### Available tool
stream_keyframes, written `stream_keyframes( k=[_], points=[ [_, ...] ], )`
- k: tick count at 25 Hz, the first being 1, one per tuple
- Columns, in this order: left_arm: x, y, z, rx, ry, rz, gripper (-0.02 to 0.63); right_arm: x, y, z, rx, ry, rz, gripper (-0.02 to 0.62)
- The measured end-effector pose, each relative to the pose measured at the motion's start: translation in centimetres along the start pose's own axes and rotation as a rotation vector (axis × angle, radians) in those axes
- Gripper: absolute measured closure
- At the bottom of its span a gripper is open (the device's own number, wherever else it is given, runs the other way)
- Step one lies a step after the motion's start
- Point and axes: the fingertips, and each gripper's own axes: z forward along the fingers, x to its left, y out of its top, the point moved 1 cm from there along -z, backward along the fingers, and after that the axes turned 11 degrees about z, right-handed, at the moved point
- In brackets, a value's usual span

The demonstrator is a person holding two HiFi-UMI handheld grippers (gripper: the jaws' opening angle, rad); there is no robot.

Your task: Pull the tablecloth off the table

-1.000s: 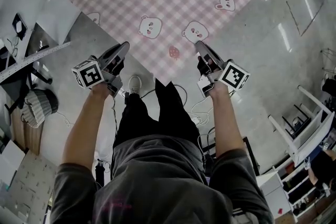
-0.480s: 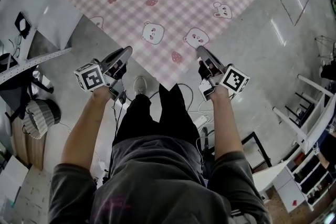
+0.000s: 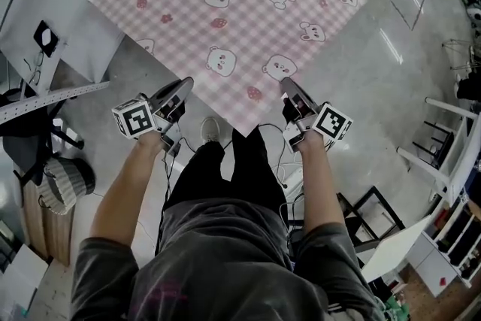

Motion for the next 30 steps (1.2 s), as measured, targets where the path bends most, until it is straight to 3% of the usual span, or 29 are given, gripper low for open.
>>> stream_keyframes(
  k=[12,30],
  points=[
    [-1.3,0.1,-1.6,0.001,0.006,-0.029,0.604,1.4,-1.3,-1.1,-0.012,0.02,0.032,0.591],
    [-11.5,-5.8,-5.2,-0.083,-0.008,0.042,0.604,3.3,-4.8,-11.9,0.023,0.089,-0.005,0.591]
  ],
)
